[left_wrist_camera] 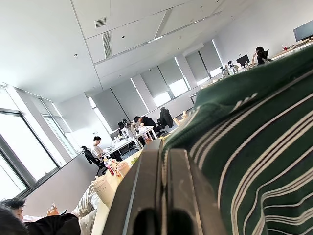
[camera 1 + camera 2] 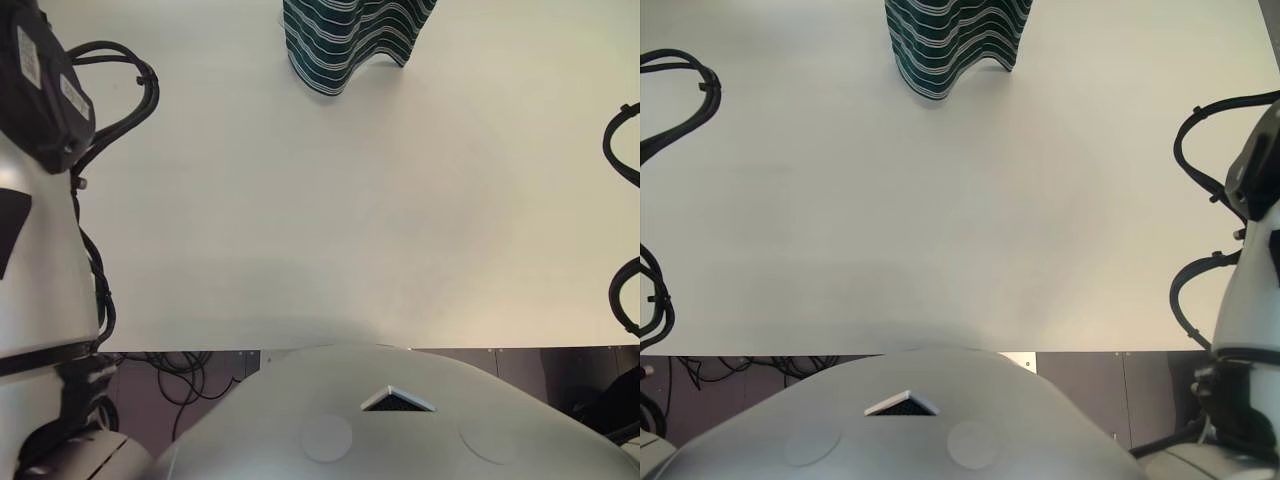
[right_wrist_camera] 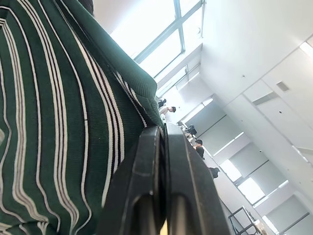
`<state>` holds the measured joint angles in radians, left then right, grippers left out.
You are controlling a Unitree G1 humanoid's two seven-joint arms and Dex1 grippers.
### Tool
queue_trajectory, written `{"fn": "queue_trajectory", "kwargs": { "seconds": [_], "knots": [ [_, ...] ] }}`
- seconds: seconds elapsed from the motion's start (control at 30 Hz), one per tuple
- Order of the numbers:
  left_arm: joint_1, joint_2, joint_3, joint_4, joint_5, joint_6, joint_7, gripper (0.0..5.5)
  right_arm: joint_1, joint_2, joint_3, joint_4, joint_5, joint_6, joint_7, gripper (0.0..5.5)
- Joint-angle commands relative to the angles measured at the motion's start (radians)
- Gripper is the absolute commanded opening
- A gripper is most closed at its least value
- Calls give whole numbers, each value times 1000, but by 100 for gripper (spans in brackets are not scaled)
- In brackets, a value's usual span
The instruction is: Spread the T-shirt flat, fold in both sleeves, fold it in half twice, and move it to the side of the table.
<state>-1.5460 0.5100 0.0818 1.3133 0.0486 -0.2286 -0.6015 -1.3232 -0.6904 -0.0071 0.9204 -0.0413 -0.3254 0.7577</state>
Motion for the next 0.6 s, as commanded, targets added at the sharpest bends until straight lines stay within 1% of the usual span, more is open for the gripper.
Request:
{"fn": "queue_trajectory", "kwargs": {
  "seconds": [0.03,0.17,0.27,0.37,0.4,0.5,0.6],
  "knots": [
    [-44,45,16,-8,5,-14,10,1,-29,-72,-26,-3,-12,-17,-33,0],
    [-17,83,32,-35,-22,-40,-81,1,49,-95,-23,-88,1,-24,10,0],
    [80,146,37,-107,-46,-64,-217,1,194,-129,-38,-276,41,6,79,0],
    [237,183,40,-275,-91,-55,-342,1,404,-183,-89,-537,97,87,128,0],
    [328,198,47,-386,-118,-32,-380,1,483,-199,-109,-636,120,125,139,0],
    [731,256,112,-898,-254,129,-466,1,713,-227,-161,-917,168,224,165,0],
    [1060,270,189,-1320,-377,258,-490,1,912,-247,-217,-1153,202,302,188,0]
  ]
}}
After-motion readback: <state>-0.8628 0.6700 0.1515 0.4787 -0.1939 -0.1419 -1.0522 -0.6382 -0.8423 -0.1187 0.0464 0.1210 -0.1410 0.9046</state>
